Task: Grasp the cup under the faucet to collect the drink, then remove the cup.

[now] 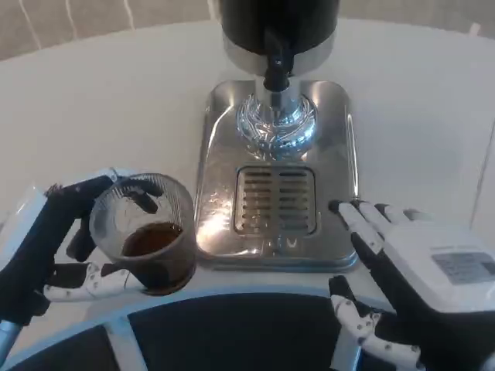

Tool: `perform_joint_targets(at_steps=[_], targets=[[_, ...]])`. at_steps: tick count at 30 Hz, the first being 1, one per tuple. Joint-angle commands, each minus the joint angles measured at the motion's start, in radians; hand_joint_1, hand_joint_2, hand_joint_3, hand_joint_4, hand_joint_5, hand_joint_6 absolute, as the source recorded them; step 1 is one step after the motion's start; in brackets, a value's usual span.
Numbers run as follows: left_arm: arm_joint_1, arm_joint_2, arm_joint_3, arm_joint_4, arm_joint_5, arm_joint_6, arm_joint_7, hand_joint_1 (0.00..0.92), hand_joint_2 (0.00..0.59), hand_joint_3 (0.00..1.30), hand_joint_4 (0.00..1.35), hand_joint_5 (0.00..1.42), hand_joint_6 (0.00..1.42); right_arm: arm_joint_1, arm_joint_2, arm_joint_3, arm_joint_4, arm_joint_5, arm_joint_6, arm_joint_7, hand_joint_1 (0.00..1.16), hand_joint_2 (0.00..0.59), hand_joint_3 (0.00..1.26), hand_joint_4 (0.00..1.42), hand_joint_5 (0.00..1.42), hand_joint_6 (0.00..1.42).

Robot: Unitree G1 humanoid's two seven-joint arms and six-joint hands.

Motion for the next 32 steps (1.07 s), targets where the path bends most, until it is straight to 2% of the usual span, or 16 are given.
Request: perform_joint_targets(at_steps=[1,20,32], targets=[[0.029,0.015,0.023,-0.057,-0.043,-0.002,-0.024,0.56,0.064,0.98,1.15,1.4,1.42,0.029,0.005,0.01,-0.026,-0.009,-0.029,-0.006,0.2,0.586,0.0,0.0,0.0,0.0],[0.086,0.004,0.046,-0.137,-0.082,-0.003,-0.103,0.556,0.053,0.98,1.15,1.4,1.42,0.057,0.038,0.043,-0.033,-0.041,-0.071,0.002,0.19,0.586,0.0,0.0,0.0,0.0],[0.084,-0.001,0.046,-0.146,-0.091,0.002,-0.123,0.554,0.051,0.98,1.15,1.4,1.42,0.056,0.046,0.042,-0.026,-0.043,-0.078,-0.001,0.19,0.586,0.0,0.0,0.0,0.0]])
